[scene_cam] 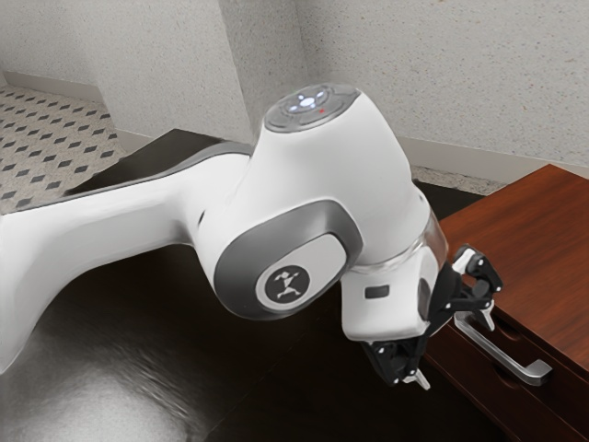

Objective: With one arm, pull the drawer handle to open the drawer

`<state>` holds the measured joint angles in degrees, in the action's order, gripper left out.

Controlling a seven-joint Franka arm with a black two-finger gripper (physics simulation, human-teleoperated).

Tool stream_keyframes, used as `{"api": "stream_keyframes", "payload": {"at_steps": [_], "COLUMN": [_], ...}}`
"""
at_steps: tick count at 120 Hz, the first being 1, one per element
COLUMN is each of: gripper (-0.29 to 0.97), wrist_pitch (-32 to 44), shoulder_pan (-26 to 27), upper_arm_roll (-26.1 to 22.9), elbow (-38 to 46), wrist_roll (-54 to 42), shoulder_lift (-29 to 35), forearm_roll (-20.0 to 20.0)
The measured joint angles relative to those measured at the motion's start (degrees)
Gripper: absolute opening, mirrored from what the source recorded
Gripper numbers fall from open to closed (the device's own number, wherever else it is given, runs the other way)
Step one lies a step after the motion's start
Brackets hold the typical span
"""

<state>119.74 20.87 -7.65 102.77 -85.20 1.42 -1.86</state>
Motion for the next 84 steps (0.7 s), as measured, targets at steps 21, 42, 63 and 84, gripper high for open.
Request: {"api": "stream_keyframes", "payload": {"at_steps": [21, 42, 63, 84], "gripper": [0.68, 0.68, 0.68, 0.68], "wrist_pitch": [2.90, 4.66, 6.00, 6.93], "shoulder_pan": [1.30, 2.17, 2.60, 2.66], "upper_arm_roll": [0.00, 0.00, 0.00, 0.00], "elbow": [1.36, 1.90, 2.94, 3.09], "wrist_roll": [-0.08, -0.14, -0.18, -0.20], "shoulder_lift": [-0.20, -0.47, -0.62, -0.77], "forearm_roll": [-0.06, -0.06, -0.01, -0.01]}}
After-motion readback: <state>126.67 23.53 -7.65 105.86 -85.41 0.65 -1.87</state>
